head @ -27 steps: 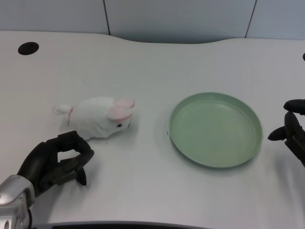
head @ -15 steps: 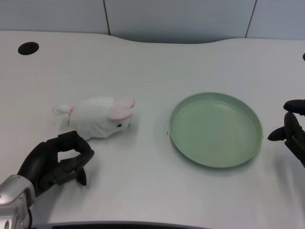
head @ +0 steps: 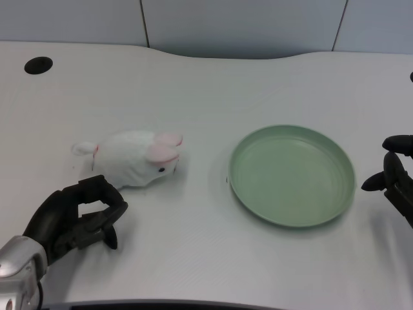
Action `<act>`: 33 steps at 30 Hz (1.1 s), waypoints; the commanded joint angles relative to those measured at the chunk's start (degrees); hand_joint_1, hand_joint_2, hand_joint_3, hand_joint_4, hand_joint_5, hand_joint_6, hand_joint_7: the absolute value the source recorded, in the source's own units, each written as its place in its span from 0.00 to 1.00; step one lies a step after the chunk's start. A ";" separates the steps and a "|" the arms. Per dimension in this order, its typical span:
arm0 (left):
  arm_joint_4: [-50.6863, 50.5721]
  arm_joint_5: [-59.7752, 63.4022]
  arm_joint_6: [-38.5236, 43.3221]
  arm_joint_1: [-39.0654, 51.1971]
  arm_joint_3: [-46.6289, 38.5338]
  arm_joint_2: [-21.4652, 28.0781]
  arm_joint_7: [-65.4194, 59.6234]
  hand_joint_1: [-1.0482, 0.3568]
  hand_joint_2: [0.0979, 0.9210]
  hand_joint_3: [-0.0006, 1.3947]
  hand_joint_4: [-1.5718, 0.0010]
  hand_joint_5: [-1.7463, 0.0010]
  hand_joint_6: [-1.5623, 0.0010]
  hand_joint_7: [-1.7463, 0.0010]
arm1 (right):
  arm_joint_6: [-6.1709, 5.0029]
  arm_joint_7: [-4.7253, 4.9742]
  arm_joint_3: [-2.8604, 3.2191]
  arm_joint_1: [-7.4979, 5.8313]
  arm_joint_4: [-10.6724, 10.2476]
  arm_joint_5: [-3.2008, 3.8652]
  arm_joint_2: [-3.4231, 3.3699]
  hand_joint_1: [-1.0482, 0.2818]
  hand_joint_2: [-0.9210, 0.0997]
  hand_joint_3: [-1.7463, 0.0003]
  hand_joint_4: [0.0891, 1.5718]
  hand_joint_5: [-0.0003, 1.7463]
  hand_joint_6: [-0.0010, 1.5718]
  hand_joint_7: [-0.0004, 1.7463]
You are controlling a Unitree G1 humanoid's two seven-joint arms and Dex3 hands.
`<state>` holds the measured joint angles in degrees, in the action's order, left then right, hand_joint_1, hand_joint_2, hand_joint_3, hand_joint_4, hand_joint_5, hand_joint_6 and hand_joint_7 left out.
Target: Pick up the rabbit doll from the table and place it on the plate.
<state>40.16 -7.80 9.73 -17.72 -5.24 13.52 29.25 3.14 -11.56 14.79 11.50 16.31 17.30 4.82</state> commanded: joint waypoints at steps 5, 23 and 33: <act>-3.37 3.68 14.27 1.84 0.50 0.02 -4.47 0.36 1.00 0.29 0.59 0.00 0.67 0.08 | -0.21 1.02 -0.41 -0.47 -1.18 -0.32 -0.11 0.59 0.00 0.62 0.19 1.00 0.03 0.97; -2.89 31.81 30.64 -9.79 9.11 11.35 -22.94 0.32 1.00 0.23 0.74 0.29 0.69 0.66 | -2.46 0.34 -0.32 -0.14 0.60 0.30 -1.14 0.59 0.00 0.62 0.18 1.00 0.04 0.95; -3.43 47.40 27.80 -18.79 17.00 17.66 -30.97 0.18 1.00 0.17 0.91 0.77 0.81 0.99 | -2.64 -0.20 -0.30 -0.19 0.95 0.89 -1.22 0.60 0.00 0.60 0.20 1.00 0.03 0.95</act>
<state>37.41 37.95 38.97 -34.19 10.64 28.85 -3.25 0.99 -11.98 14.46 11.43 17.41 18.46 3.03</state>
